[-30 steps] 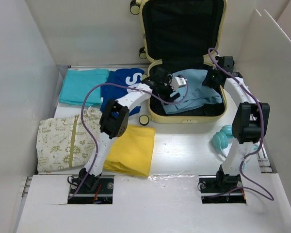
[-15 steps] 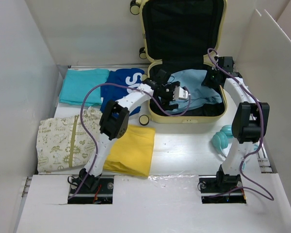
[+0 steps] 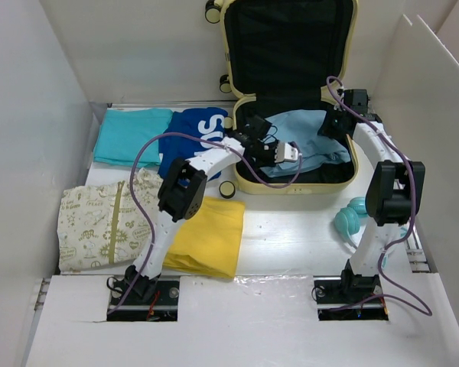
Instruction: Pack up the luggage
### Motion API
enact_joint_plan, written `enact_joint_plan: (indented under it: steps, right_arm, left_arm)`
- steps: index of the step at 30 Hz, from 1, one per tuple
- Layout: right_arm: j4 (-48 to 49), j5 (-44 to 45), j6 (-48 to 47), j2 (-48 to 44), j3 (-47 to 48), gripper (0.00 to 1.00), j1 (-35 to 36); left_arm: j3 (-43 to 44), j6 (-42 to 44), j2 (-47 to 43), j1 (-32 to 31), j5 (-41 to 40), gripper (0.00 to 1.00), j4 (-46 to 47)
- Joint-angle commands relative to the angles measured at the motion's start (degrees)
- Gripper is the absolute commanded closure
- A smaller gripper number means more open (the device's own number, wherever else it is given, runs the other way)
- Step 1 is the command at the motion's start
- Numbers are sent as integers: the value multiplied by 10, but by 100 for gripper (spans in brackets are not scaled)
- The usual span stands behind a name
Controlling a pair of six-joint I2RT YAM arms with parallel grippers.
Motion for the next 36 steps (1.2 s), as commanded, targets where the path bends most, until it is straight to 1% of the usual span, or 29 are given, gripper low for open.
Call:
enact_joint_plan:
  steps: [1, 3, 5, 7, 11, 13, 14, 16, 17, 18, 19, 21, 22, 23, 24, 25, 26, 27, 28, 29, 30, 31, 32, 33, 34, 36]
  right_arm:
    - [1, -22, -6, -1, 14, 100, 10]
    - [1, -28, -6, -1, 14, 100, 10]
    - [1, -34, -12, -1, 20, 100, 10]
    - [-15, -34, -18, -1, 39, 100, 10]
    - [-51, -4, -28, -1, 78, 100, 10]
    - [-58, 2, -28, 11, 85, 100, 10]
    - [-66, 7, -28, 16, 85, 100, 10]
    - [-77, 18, -34, 36, 90, 100, 4]
    - [-84, 23, -34, 42, 90, 99, 4]
    - [-84, 35, -34, 48, 90, 94, 4]
    - [-89, 41, -34, 54, 90, 80, 4]
    - [-89, 69, -34, 66, 90, 68, -2]
    - [-89, 78, -40, 66, 90, 59, -2]
    - [-89, 84, -48, 72, 95, 45, -2]
    - [-95, 91, -56, 72, 104, 41, -2]
    - [-95, 91, -67, 72, 115, 38, -2]
    - [-100, 91, -79, 72, 137, 32, -2]
    - [-100, 96, -105, 66, 151, 30, 5]
    - [-109, 103, -120, 66, 166, 28, 5]
    - [-116, 115, -132, 60, 183, 26, 14]
    - [-135, 129, -153, 60, 219, 23, 23]
    - [-146, 167, -160, 54, 237, 22, 29]
    - [-157, 189, -168, 54, 253, 22, 35]
    - [-173, 209, -179, 44, 273, 20, 48]
    - [-173, 244, -185, 38, 273, 20, 55]
    - [-173, 261, -190, 25, 273, 23, 75]
  left_arm:
    - [-4, 7, 1, 4, -21, 100, 1]
    - [13, 0, -7, 16, -21, 100, -22]
    - [39, 13, -14, 30, -21, 100, -39]
    - [39, 32, -42, 41, -46, 100, -47]
    - [26, 116, -79, 73, -77, 100, -79]
    - [18, 165, -79, 80, -90, 100, -97]
    - [12, 177, -79, 80, -96, 100, -119]
    - [-2, 194, -79, 80, -96, 100, -134]
    - [-9, 200, -79, 80, -84, 100, -142]
    - [-19, 200, -79, 80, -79, 100, -142]
    - [-19, 200, -79, 75, -79, 100, -142]
    - [-29, 200, -79, 66, -74, 100, -148]
    - [-37, 200, -79, 60, -66, 100, -148]
    - [-43, 200, -79, 60, -57, 93, -153]
    - [-43, 208, -79, 60, -30, 71, -165]
    - [-43, 214, -79, 60, -19, 62, -170]
    - [-43, 214, -85, 60, -9, 56, -170]
    - [-43, 214, -85, 66, 5, 50, -177]
    - [-37, 207, -85, 66, 11, 42, -178]
    - [-37, 195, -85, 72, 16, 39, -178]
    - [-32, 184, -90, 72, 16, 36, -178]
    - [-32, 175, -90, 78, 30, 33, -171]
    - [-26, 165, -98, 84, 37, 29, -171]
    - [-26, 153, -98, 84, 43, 28, -163]
    - [-13, 123, -103, 90, 48, 26, -151]
    - [-2, 85, -109, 96, 61, 25, -138]
